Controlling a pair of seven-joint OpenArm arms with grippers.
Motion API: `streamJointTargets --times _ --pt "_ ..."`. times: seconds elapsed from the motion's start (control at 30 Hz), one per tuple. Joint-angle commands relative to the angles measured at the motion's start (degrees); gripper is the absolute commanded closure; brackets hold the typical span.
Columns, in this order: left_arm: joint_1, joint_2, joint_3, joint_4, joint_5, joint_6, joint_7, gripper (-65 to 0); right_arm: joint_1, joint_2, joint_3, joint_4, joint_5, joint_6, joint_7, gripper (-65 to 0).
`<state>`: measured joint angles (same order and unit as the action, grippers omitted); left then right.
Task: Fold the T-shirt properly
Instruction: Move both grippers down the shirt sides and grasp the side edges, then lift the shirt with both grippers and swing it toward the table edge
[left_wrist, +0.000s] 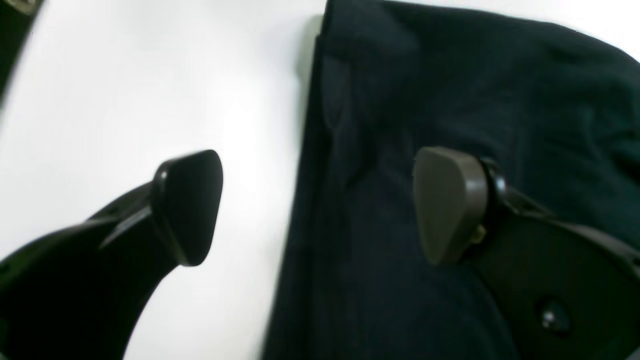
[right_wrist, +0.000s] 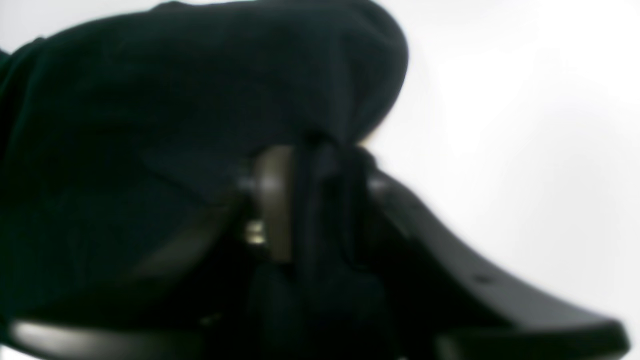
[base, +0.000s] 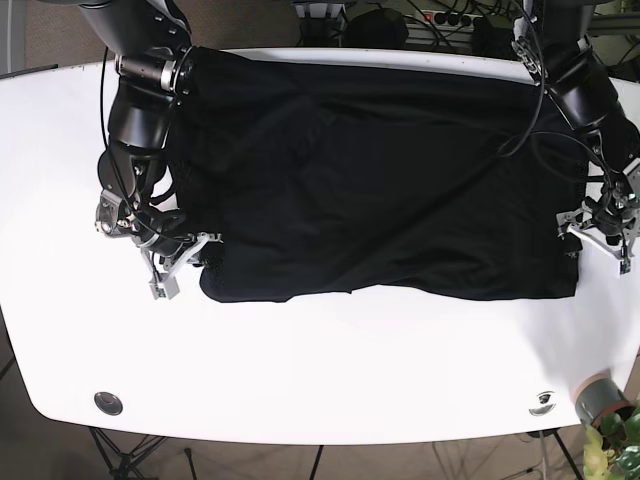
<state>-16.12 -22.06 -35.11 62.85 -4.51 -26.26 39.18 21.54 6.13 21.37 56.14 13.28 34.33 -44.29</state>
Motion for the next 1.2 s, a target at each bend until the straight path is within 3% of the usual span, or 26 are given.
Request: streamJointTargets --times 0.0,0.33,0.83,0.97,1.03,1.17 --pt "-2.8 -1.5 -0.1 -3.6 -0.4 1.6 -2.7 -56.9 0.8 0.3 0.0 0.4 -0.7 -0.17 -1.5 -5.9" --pt "-5.9 -2.9 4.6 -13.7 -0.4 2.0 -6.6 -56.9 0.7 0.2 0.0 0.5 -0.2 -0.17 -1.6 -4.6" --pt "-8.0 -2.9 7.0 -23.1 -0.8 1.4 -6.4 -55.8 -0.1 0.2 0.4 0.7 -0.1 -0.08 -1.6 -4.4" --pt "-8.0 -2.5 7.0 -23.1 -0.8 -2.6 -6.4 -43.9 -0.2 0.2 0.4 0.7 -0.1 0.00 -1.5 -4.4" --pt "-8.0 -2.5 7.0 -23.1 -0.5 -5.3 -6.7 -31.4 -0.3 0.2 0.4 0.7 -0.1 0.18 -1.5 -4.4" --pt "-7.9 -2.4 8.2 -23.1 -0.4 -5.9 -9.1 -12.4 -0.4 0.2 0.4 0.7 -0.1 0.27 -1.4 -4.3"
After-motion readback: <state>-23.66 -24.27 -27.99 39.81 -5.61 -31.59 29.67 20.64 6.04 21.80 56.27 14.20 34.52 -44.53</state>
